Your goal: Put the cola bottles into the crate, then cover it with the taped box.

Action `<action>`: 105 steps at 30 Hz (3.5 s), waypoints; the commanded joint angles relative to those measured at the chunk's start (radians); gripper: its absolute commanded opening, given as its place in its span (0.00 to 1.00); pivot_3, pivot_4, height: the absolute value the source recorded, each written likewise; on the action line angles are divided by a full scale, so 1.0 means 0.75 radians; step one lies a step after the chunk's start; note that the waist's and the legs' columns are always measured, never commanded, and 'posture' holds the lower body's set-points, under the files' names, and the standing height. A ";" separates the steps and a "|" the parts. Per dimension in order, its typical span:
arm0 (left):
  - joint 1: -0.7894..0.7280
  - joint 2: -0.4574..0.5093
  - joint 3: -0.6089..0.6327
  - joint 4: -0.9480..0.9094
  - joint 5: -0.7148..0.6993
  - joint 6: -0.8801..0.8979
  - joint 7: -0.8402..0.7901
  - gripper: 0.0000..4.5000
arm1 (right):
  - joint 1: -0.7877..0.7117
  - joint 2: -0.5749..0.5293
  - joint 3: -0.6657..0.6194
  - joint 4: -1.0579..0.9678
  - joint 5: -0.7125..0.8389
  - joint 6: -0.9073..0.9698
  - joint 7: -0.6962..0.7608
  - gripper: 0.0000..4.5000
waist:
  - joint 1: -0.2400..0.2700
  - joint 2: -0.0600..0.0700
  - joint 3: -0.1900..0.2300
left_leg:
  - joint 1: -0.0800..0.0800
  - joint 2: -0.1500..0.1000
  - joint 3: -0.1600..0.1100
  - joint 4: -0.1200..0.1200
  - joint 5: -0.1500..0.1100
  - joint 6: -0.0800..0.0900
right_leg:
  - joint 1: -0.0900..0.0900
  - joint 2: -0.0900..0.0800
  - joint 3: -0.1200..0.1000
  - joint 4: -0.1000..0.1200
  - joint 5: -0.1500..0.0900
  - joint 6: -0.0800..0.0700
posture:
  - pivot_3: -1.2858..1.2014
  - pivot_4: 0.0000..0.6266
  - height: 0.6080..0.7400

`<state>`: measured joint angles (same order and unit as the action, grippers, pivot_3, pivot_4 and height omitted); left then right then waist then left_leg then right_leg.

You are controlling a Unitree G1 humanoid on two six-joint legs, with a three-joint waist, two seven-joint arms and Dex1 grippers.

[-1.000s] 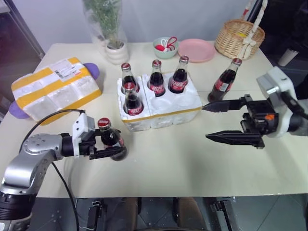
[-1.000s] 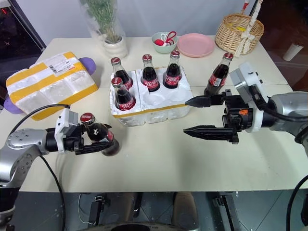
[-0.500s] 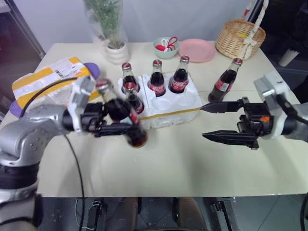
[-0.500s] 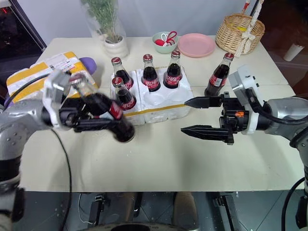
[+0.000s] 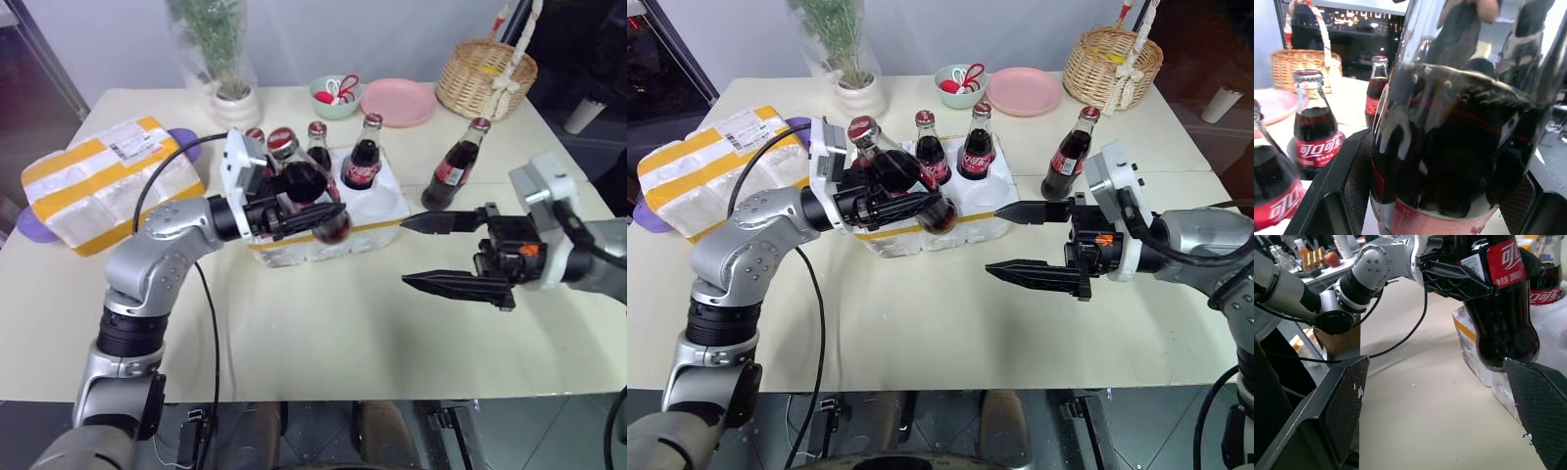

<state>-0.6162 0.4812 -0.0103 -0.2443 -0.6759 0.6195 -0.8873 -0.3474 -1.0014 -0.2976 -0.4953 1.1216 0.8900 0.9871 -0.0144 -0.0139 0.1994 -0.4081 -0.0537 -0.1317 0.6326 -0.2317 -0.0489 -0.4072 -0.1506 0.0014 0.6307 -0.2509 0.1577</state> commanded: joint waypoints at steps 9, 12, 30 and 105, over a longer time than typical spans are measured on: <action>-0.190 0.235 0.133 0.220 -0.207 0.111 -0.364 0.62 | 0.015 0.014 -0.029 -0.021 0.013 -0.033 -0.007 1.00 | 0.002 0.000 0.000 | 0.000 0.000 0.000 0.000 0.000 0.000 | 0.000 0.000 0.000 0.000 0.000 0.000 | 0.52 0.24 0.98; -0.244 0.189 0.119 0.229 -0.215 0.141 -0.323 0.62 | 0.017 0.020 -0.025 -0.023 0.006 -0.042 -0.005 1.00 | 0.005 0.000 0.000 | -0.001 0.000 0.000 0.000 0.000 0.000 | 0.000 0.000 0.000 0.000 0.000 0.000 | 0.52 0.24 0.98; -0.211 -0.097 0.093 0.069 0.020 0.255 0.393 0.62 | 0.086 0.026 -0.039 -0.059 0.017 -0.055 -0.012 1.00 | 0.011 -0.001 0.000 | 0.001 -0.001 -0.001 0.003 0.000 0.000 | 0.003 -0.001 0.000 0.000 0.000 0.001 | 0.52 0.24 0.98; -0.128 -0.292 -0.016 -0.250 0.112 0.470 0.857 0.62 | 0.129 -0.015 -0.110 -0.102 0.068 -0.044 -0.100 1.00 | 0.013 -0.003 -0.002 | -0.001 -0.001 -0.001 0.001 0.000 0.000 | 0.003 -0.001 0.000 -0.003 0.000 0.002 | 0.52 0.24 0.98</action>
<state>-0.6959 0.2670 -0.0266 -0.3948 -0.5968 0.9677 -0.2559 -0.2429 -1.0126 -0.3653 -0.5630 1.1614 0.8685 0.9116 -0.0047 -0.0158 0.1983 -0.4088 -0.0548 -0.1323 0.6335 -0.2316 -0.0491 -0.4051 -0.1512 0.0013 0.6285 -0.2506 0.1589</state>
